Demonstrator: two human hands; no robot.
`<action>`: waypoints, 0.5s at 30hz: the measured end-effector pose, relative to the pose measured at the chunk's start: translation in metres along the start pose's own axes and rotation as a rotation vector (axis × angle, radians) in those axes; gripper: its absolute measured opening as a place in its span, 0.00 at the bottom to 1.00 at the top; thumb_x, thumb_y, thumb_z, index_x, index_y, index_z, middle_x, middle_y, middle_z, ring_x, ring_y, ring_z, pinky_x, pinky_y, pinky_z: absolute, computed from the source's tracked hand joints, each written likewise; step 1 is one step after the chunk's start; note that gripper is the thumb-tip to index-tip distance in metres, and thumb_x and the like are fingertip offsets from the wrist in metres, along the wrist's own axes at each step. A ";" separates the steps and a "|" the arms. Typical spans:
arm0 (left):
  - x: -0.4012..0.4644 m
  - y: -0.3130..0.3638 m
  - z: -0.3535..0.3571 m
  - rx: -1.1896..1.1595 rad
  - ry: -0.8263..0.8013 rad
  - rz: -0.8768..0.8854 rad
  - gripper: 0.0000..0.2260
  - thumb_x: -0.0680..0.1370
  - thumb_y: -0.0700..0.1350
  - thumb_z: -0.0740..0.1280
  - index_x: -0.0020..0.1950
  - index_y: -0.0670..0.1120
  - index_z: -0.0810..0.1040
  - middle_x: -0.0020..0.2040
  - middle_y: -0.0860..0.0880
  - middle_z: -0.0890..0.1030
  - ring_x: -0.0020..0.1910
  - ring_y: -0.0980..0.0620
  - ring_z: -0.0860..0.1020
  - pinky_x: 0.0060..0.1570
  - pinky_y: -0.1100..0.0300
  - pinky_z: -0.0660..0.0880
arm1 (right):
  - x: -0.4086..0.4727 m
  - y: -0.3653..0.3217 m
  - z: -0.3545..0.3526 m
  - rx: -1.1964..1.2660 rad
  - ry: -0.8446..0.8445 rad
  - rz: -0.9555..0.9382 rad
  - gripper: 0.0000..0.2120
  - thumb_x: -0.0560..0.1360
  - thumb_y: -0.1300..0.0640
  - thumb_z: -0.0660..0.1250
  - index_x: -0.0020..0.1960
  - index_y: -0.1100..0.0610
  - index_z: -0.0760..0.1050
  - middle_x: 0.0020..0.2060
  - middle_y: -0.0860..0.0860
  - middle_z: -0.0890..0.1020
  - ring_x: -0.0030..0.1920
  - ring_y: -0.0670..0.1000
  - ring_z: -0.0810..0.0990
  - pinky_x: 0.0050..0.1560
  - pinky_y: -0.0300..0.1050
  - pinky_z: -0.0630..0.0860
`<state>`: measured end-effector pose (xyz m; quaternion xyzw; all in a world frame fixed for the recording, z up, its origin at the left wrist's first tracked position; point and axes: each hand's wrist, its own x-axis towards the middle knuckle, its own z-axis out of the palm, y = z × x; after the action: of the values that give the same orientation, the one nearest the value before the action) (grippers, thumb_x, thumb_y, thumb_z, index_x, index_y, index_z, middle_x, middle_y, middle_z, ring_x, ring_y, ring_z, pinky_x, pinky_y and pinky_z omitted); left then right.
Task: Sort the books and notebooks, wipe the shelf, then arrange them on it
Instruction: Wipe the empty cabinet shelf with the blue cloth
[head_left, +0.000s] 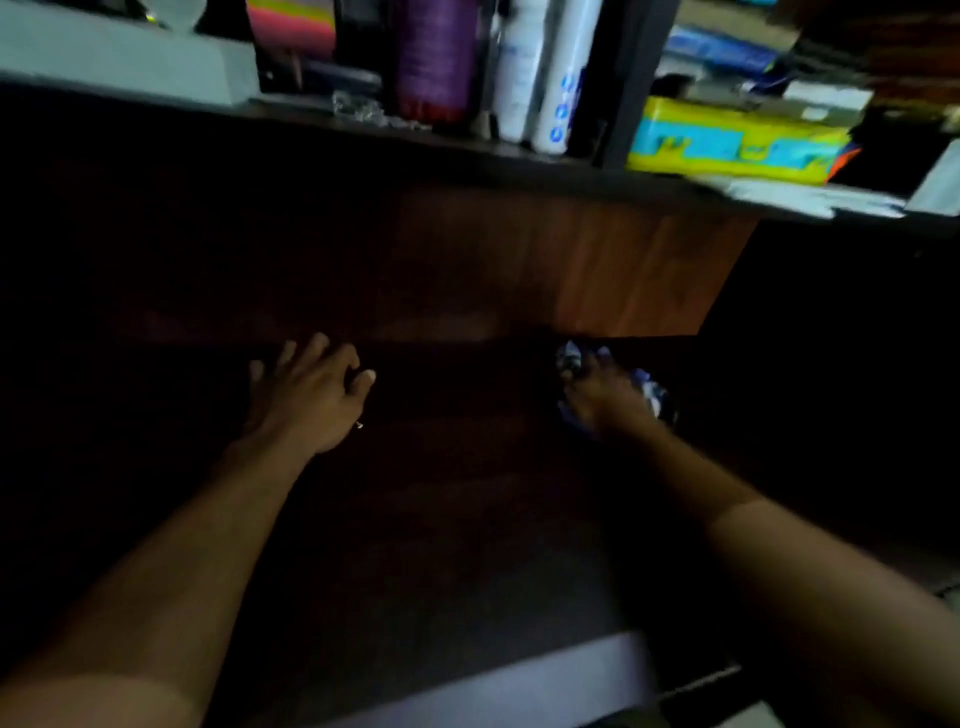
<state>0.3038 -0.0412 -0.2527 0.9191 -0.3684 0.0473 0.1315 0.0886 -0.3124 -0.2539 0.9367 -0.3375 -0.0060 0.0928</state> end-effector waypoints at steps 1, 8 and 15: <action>0.005 -0.004 0.003 -0.029 -0.006 -0.017 0.18 0.84 0.62 0.53 0.67 0.56 0.72 0.72 0.50 0.69 0.71 0.43 0.65 0.69 0.40 0.60 | 0.024 0.019 0.011 -0.047 -0.008 -0.017 0.45 0.72 0.37 0.38 0.78 0.65 0.59 0.73 0.71 0.65 0.71 0.74 0.65 0.71 0.70 0.64; 0.007 0.001 0.001 -0.094 0.055 -0.115 0.20 0.84 0.61 0.48 0.73 0.58 0.66 0.74 0.50 0.68 0.73 0.44 0.64 0.72 0.41 0.57 | 0.120 0.019 0.050 0.160 -0.031 0.010 0.28 0.75 0.41 0.67 0.70 0.53 0.71 0.65 0.59 0.77 0.62 0.68 0.74 0.61 0.66 0.75; -0.014 0.007 -0.003 -0.277 0.039 -0.130 0.21 0.86 0.60 0.50 0.79 0.63 0.56 0.79 0.49 0.61 0.77 0.43 0.61 0.75 0.42 0.60 | 0.046 -0.090 -0.012 0.404 -0.014 -0.302 0.35 0.79 0.36 0.50 0.79 0.56 0.58 0.79 0.59 0.59 0.77 0.61 0.59 0.77 0.59 0.57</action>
<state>0.2888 -0.0364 -0.2511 0.9130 -0.3087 0.0053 0.2668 0.1820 -0.2713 -0.2553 0.9760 -0.1887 0.0413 -0.1005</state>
